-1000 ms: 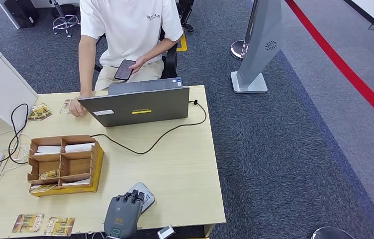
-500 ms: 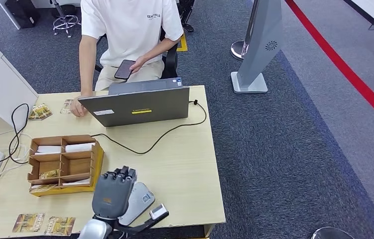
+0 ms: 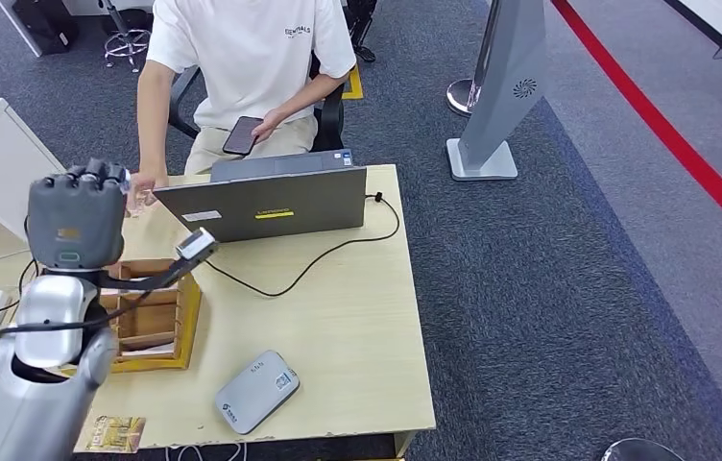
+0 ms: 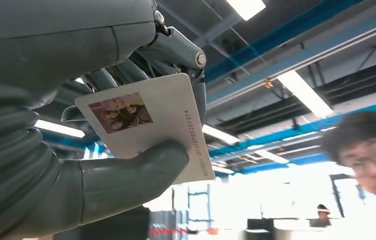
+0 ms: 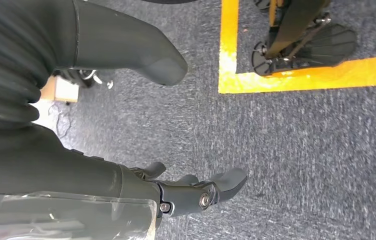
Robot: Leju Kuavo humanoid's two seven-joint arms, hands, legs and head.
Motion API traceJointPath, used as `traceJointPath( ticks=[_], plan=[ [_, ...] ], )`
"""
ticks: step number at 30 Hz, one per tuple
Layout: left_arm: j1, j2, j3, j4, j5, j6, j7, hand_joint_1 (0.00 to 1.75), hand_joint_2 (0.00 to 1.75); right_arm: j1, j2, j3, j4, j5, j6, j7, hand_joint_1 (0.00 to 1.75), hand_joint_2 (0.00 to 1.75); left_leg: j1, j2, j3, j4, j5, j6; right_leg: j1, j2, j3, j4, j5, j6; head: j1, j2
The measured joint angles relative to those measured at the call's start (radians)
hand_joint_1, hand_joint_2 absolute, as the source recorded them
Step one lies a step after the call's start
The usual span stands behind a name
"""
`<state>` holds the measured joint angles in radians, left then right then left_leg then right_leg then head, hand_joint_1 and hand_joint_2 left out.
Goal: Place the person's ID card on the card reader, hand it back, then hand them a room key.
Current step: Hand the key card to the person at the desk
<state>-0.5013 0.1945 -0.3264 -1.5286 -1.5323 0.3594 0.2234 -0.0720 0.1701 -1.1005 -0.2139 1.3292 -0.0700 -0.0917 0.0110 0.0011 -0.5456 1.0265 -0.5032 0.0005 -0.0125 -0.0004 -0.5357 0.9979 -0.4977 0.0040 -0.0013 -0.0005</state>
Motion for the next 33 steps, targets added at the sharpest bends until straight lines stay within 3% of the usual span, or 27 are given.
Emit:
traceJointPath(
  ticks=[5,14,18,27,33],
  plan=[
    [-0.177,0.071,0.004,0.194,0.000,-0.003,0.027,1.75,1.75,-0.004,0.000,0.013,0.004,0.011,0.014,0.018,0.00,1.75,0.000,0.002,0.000,0.000,0.001,-0.001,0.000,0.002,-0.002,0.001,0.001,-0.001,-0.001,0.000],
    [-0.259,0.093,0.004,0.306,0.000,-0.024,0.051,1.75,1.75,-0.006,0.000,0.014,0.008,0.011,0.019,0.048,0.00,1.75,0.000,0.002,-0.004,0.000,0.002,-0.001,0.000,0.003,-0.006,0.001,0.002,-0.002,0.000,0.000],
    [-0.260,0.096,0.004,0.309,0.000,-0.040,0.042,0.00,1.75,-0.006,0.000,0.014,0.009,0.011,0.019,0.048,0.00,1.75,0.000,0.002,-0.005,0.000,0.002,-0.001,0.000,0.002,-0.006,0.001,0.002,-0.002,0.000,0.000],
    [-0.250,0.095,0.008,0.304,0.000,-0.042,0.002,0.00,1.75,-0.006,0.000,0.014,0.009,0.014,0.019,0.039,0.00,1.75,0.000,0.002,-0.005,0.000,0.002,-0.001,0.000,0.002,-0.006,0.001,0.002,-0.002,0.000,0.000],
    [-0.196,0.077,0.021,0.224,0.000,-0.059,-0.028,0.00,1.75,-0.006,0.000,0.014,0.009,0.011,0.018,0.039,0.00,1.75,0.000,0.002,-0.006,0.000,0.002,-0.001,0.000,0.002,-0.006,0.001,0.002,-0.002,0.000,0.000]
  ],
)
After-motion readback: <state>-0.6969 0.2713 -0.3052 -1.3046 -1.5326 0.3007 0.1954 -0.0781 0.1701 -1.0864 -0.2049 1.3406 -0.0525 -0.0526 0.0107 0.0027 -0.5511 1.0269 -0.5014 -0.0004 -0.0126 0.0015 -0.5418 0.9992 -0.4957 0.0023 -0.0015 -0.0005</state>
